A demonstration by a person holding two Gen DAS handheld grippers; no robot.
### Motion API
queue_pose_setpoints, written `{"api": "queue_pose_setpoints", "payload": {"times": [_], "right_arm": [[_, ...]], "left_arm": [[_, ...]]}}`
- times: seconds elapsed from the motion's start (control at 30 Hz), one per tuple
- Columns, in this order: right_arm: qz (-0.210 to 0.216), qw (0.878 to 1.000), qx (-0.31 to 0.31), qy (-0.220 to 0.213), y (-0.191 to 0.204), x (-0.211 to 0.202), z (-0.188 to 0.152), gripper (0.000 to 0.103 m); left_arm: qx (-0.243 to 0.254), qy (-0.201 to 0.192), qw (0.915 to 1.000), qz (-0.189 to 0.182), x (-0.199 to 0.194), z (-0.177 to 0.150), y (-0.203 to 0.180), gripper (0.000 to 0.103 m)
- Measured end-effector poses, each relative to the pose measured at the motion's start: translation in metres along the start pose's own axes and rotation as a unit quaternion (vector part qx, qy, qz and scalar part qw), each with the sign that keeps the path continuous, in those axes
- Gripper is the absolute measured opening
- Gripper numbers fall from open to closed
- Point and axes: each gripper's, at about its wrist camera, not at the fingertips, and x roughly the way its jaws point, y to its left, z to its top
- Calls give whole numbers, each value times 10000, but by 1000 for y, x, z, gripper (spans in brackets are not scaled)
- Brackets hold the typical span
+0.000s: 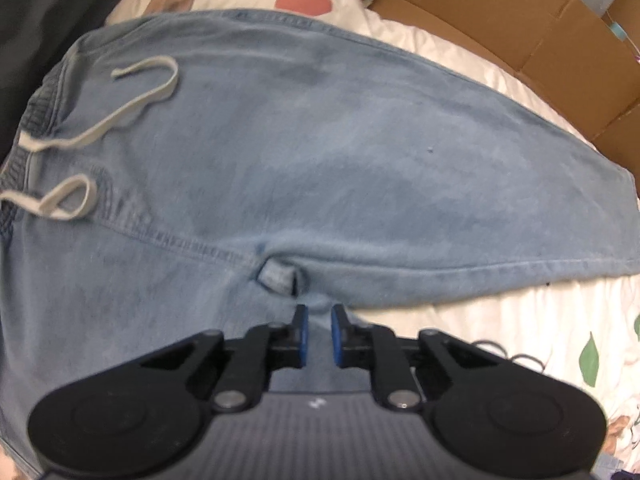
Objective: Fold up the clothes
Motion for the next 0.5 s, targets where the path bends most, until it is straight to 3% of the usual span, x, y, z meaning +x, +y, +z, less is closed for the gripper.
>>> {"api": "queue_pose_setpoints", "payload": {"times": [0.3,0.5], "right_arm": [[111,9999,-78,-70,10,3,3,13],[-44,9997,-226,92,16,20,4,13]], "left_arm": [[-344,-28,9993,169,40,-9,11,11],[-587,-93,9970,490,55,-10,19,3]]}}
